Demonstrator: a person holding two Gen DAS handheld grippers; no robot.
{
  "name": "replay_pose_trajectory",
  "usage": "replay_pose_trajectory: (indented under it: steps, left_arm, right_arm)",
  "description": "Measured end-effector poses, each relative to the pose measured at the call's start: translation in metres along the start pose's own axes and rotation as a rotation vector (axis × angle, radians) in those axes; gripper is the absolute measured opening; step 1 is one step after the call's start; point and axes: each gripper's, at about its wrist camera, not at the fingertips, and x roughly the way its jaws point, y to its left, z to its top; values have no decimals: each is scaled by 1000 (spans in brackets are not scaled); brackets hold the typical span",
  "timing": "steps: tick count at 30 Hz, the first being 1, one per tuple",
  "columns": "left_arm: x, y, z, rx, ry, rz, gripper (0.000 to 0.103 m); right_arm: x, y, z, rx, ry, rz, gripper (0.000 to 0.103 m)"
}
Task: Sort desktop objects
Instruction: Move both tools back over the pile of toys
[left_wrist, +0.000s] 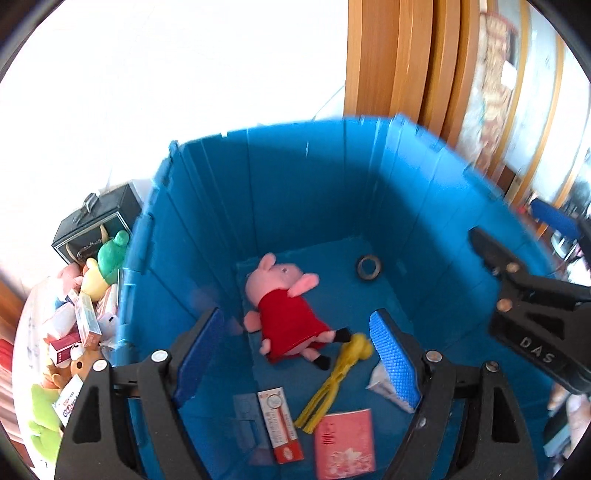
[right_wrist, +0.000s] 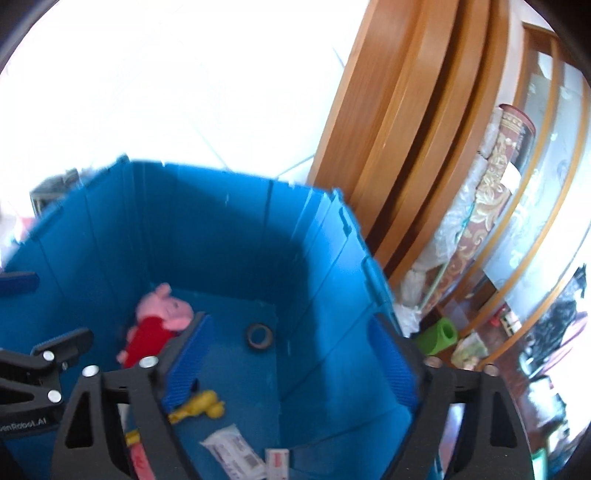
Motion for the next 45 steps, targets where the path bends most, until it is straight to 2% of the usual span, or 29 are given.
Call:
replay_pose_trajectory:
  steps: [2,6,11,13,19,23,28,31,34,39,45]
  left_arm:
    - [-22,1,-2,16,-51,-6,81]
    - [-68,7,-14,24,-171,-1,81]
    - [-127,19,-39,2,-364,56,82]
    - [-148,26,-51,-11,-438,70,87]
    - [-186,58,-85,-102,-542,137,89]
    - [-191,91,-110,-163,-522,162,89]
    - [-196,140,-151,-221,-474,196,89]
    - [-200,171,-179,-231,-455,235,89]
    - [-205,206,-207,-253,-447,313,89]
    - [-206,273,-257,-292,-401,380,89]
    - [-203,362,-313,-363,-314,440,89]
  right_arm:
    - [-16,-5,4,11,-29,13,103]
    - [-51,-11,6,28,-94,48,103]
    - [-93,-11,1,73,-169,108,103]
    - [-112,-7,-4,87,-207,140,103]
    - [-161,18,-21,131,-315,254,103]
    - [-184,48,-33,140,-387,317,103]
    - [-194,100,-43,90,-391,517,103]
    - [-202,134,-48,73,-396,596,103]
    - [-213,173,-51,36,-394,616,103]
    - [-224,237,-58,-1,-389,643,103]
    - [-209,315,-67,-42,-292,641,103]
